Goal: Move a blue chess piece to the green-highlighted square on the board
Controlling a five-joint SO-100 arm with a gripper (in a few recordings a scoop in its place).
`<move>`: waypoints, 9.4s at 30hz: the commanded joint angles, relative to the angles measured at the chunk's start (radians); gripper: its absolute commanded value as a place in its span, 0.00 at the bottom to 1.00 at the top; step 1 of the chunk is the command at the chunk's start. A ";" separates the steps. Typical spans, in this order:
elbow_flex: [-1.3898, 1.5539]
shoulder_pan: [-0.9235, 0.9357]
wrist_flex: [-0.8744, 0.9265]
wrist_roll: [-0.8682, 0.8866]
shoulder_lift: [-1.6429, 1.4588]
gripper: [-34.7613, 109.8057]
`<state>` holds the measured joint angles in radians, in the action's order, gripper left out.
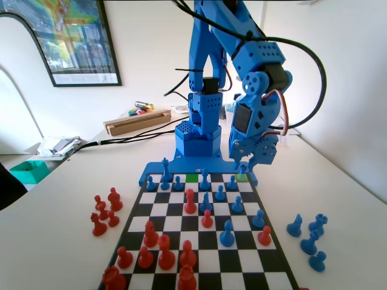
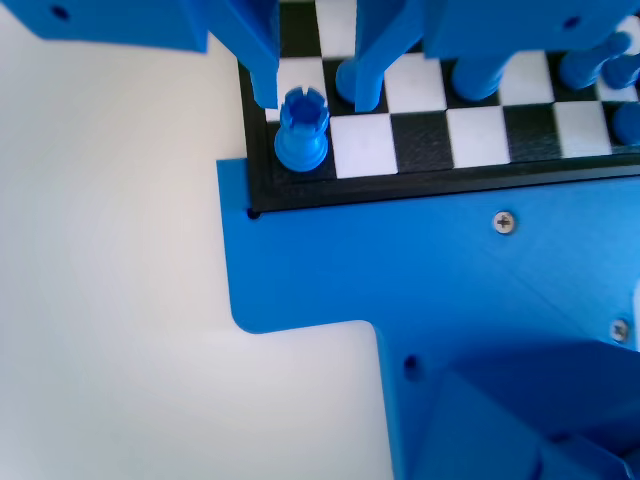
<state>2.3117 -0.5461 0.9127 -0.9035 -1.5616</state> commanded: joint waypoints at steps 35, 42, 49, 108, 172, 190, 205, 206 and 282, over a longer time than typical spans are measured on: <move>-0.002 -0.025 -0.032 -0.054 0.023 0.25; -0.060 0.014 0.061 -0.074 -0.035 0.25; -0.141 0.048 0.233 -0.071 -0.110 0.25; 0.161 0.838 0.084 0.031 -0.360 0.25; 0.281 0.678 -0.078 0.048 -0.242 0.35; -0.279 0.689 0.457 0.017 -0.265 0.29; -0.839 0.652 0.911 -0.253 -0.365 0.25; -0.854 0.652 0.925 -0.268 -0.387 0.25; -0.127 0.581 0.658 -0.827 -1.493 0.25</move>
<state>2.1951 0.0307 1.5861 -1.7257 -3.0311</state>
